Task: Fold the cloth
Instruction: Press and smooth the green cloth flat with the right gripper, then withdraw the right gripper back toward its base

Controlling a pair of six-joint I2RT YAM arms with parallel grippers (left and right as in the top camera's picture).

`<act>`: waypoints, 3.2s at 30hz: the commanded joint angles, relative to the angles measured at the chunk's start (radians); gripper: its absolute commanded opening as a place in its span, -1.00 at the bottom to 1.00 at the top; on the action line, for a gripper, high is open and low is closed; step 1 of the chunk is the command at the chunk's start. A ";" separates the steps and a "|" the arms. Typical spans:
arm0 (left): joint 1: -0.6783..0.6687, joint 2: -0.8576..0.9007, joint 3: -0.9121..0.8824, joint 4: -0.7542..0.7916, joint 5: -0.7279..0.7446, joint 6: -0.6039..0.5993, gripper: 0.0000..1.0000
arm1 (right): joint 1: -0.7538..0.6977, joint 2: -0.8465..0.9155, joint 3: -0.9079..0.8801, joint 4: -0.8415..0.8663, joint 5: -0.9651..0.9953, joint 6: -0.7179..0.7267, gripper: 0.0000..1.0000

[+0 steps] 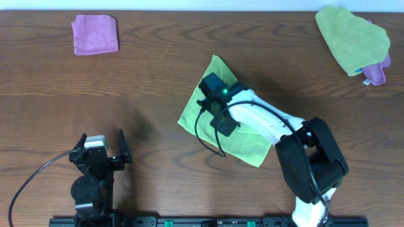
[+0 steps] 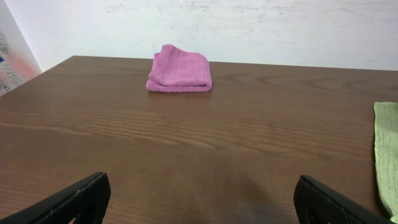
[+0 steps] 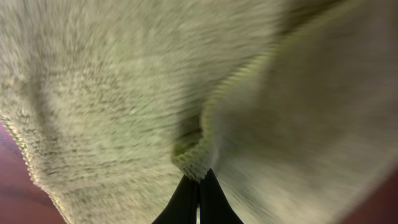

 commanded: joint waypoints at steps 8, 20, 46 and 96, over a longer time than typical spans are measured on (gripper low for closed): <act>-0.004 -0.006 -0.032 -0.008 -0.003 0.006 0.91 | -0.090 0.005 0.113 -0.037 0.161 0.019 -0.97; -0.004 -0.006 -0.032 -0.008 -0.003 0.006 0.91 | -0.325 0.005 0.113 -0.009 0.187 0.060 -0.97; -0.004 -0.006 -0.032 -0.008 -0.003 0.006 0.91 | -0.411 -0.245 0.112 -0.051 0.071 0.156 0.98; -0.005 -0.006 -0.032 0.105 0.689 -0.454 0.91 | -0.296 -1.253 -0.139 -0.481 -0.346 0.182 0.98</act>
